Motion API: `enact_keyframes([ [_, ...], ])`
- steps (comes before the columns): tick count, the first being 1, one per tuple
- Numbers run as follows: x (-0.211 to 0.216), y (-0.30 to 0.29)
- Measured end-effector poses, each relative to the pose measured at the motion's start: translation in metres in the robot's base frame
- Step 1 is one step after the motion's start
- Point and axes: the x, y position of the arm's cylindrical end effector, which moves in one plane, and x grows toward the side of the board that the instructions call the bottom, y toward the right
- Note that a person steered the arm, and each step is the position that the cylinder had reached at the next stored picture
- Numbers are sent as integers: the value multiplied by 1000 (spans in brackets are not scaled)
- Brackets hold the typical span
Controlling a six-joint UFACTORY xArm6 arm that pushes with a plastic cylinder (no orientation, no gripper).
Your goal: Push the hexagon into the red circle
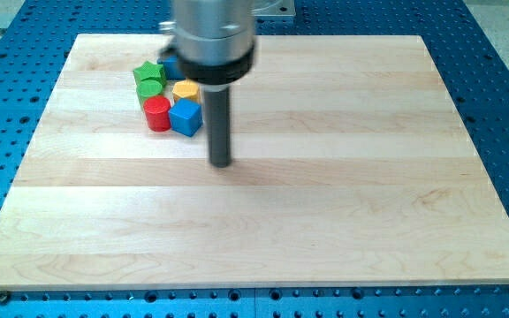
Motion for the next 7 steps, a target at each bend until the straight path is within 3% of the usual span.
enact_keyframes([
  [1,-9,-40],
  [3,-56,-36],
  [4,-68,8],
  [5,-53,40],
  [6,-98,79],
  [7,-175,64],
])
